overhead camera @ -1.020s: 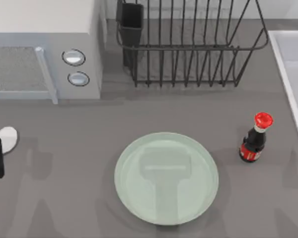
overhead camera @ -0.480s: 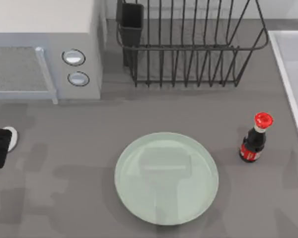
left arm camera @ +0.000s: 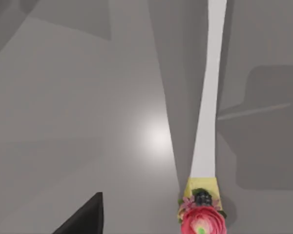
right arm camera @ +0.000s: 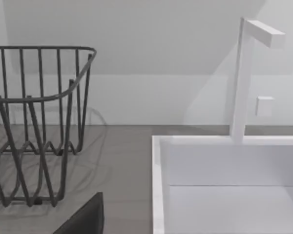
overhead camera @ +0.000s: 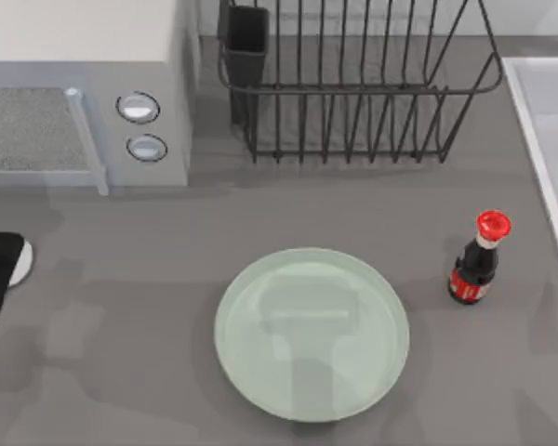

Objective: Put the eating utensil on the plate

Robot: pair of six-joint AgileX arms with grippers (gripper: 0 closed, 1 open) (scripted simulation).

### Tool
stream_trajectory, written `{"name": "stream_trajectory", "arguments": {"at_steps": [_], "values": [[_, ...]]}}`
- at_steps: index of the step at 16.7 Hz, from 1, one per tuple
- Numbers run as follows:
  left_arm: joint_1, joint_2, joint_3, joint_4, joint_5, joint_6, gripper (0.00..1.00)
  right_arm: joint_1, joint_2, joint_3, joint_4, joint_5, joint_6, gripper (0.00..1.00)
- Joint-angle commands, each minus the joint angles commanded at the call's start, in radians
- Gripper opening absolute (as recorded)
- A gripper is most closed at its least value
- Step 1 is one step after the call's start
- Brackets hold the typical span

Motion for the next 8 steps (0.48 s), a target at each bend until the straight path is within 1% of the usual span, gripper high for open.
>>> {"name": "stream_trajectory", "arguments": {"at_steps": [5,8], "values": [[-0.004,0.005,-0.014,0.017,0.000,-0.001,1.00,0.000,0.000,0.000,0.000,0.000,0.000,1.00],[-0.001,0.052,-0.068,0.117,0.000,0.000,1.00,0.000,0.000,0.000,0.000,0.000,0.000,1.00]]}}
